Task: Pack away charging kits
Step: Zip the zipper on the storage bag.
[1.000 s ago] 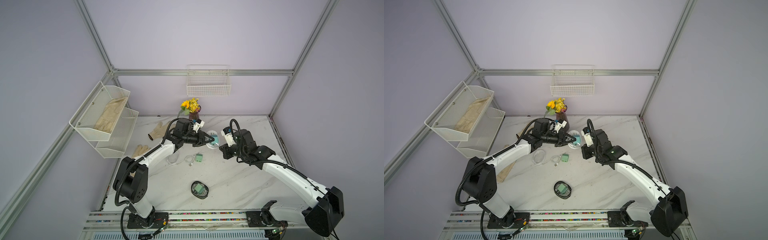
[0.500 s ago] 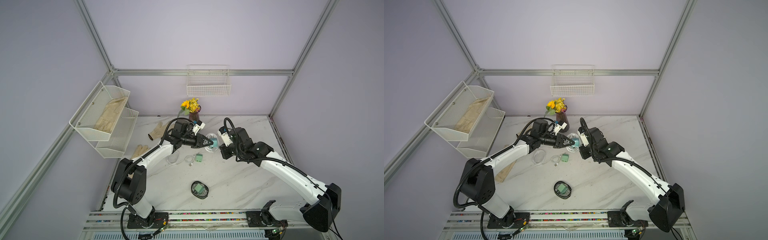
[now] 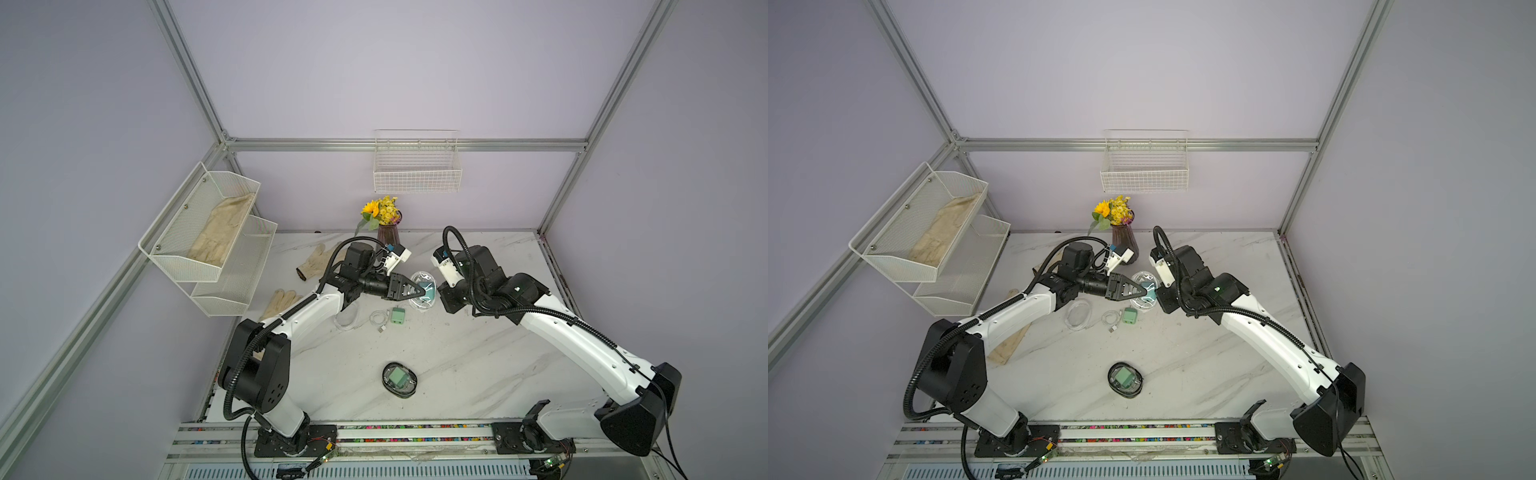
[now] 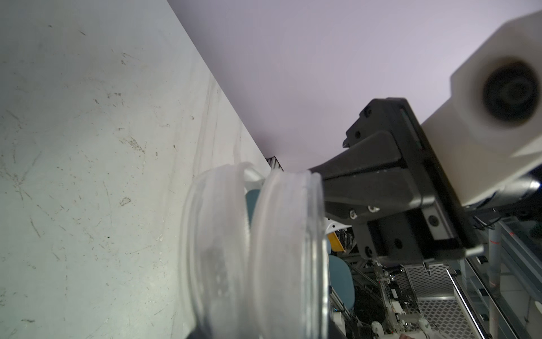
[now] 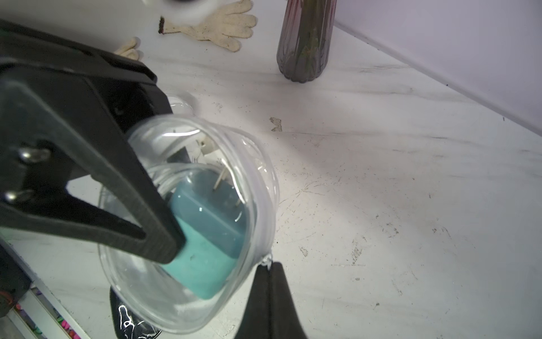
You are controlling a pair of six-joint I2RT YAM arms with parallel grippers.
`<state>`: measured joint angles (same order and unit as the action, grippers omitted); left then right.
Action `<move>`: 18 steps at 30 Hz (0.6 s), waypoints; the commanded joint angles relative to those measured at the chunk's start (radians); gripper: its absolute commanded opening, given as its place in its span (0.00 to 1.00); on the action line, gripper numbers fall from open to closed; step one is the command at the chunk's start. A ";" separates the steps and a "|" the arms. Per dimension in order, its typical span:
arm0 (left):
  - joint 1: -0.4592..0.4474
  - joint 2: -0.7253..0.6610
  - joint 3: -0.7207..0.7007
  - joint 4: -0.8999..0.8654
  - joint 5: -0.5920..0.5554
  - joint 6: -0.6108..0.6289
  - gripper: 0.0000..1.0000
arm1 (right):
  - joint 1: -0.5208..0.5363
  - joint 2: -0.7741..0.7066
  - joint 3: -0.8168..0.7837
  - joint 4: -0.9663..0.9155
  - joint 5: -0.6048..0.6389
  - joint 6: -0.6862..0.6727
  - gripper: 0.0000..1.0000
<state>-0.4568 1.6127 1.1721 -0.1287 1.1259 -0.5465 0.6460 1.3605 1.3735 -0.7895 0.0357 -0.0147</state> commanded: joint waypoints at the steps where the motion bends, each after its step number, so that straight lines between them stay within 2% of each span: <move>1: -0.029 -0.043 -0.065 -0.071 0.069 0.045 0.00 | -0.013 0.003 0.099 0.094 0.012 -0.032 0.00; 6: -0.043 -0.061 -0.080 -0.070 0.080 0.058 0.00 | -0.014 0.056 0.157 0.083 0.038 -0.058 0.00; 11: -0.073 -0.075 -0.089 -0.071 0.100 0.079 0.00 | -0.015 0.078 0.185 0.129 0.001 -0.090 0.00; 15: -0.075 -0.112 -0.095 -0.062 0.062 0.084 0.00 | -0.029 0.086 0.212 0.096 -0.056 -0.032 0.00; 16: -0.076 -0.117 -0.093 -0.062 0.072 0.087 0.00 | -0.052 0.071 0.196 0.092 -0.108 -0.004 0.06; 18: -0.081 -0.125 -0.089 -0.062 0.080 0.097 0.00 | -0.121 0.032 0.146 0.093 -0.279 0.058 0.47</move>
<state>-0.5369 1.5436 1.1141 -0.2119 1.1687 -0.4850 0.5964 1.4410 1.5486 -0.7013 -0.0605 -0.0257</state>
